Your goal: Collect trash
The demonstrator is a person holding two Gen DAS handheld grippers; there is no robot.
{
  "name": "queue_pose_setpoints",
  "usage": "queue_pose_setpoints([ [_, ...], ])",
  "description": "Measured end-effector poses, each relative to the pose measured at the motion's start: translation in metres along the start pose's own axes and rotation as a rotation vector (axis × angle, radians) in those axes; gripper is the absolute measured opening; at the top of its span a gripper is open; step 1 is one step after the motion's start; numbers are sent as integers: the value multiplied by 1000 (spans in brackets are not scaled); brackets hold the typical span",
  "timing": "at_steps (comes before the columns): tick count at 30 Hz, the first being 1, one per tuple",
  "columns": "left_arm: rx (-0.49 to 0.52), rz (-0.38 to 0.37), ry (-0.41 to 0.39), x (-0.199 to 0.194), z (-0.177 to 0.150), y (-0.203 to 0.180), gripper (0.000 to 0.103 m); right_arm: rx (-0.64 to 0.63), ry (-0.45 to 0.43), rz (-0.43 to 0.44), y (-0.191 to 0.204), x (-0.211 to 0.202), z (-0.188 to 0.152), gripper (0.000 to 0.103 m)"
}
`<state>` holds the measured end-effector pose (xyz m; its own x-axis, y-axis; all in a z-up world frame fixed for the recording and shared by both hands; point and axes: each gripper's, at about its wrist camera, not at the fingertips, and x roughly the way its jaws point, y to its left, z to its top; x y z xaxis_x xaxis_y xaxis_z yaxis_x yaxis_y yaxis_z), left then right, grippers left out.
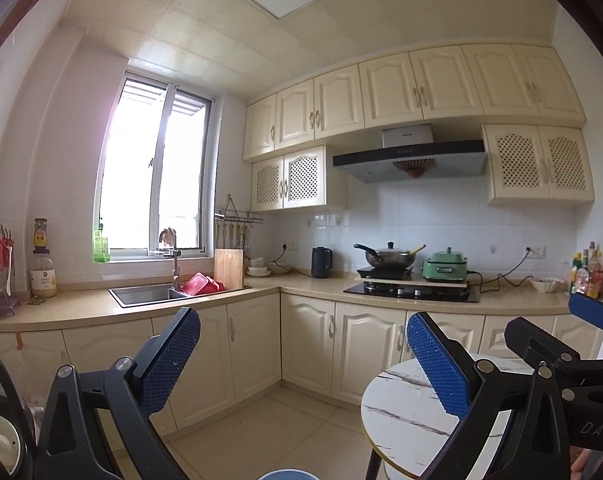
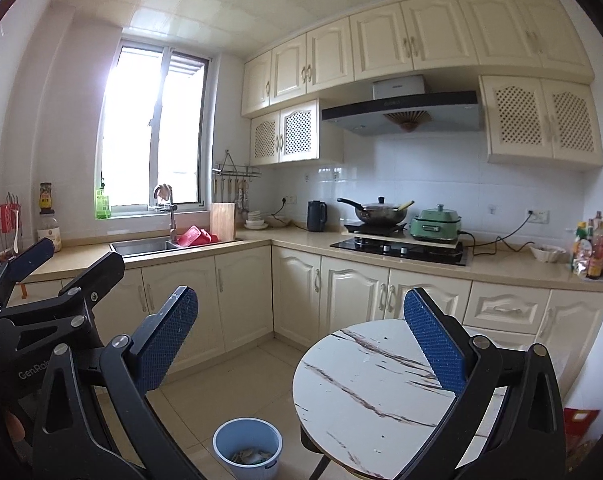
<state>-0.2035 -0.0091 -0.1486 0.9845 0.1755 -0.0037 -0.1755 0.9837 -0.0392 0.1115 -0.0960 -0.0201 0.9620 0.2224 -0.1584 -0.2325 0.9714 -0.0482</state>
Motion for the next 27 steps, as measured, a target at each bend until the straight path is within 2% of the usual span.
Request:
queue_pose_setpoints([
  [27,-2,1,34,35,47,12,102,-5,2,-2,0,-4,-2,103],
])
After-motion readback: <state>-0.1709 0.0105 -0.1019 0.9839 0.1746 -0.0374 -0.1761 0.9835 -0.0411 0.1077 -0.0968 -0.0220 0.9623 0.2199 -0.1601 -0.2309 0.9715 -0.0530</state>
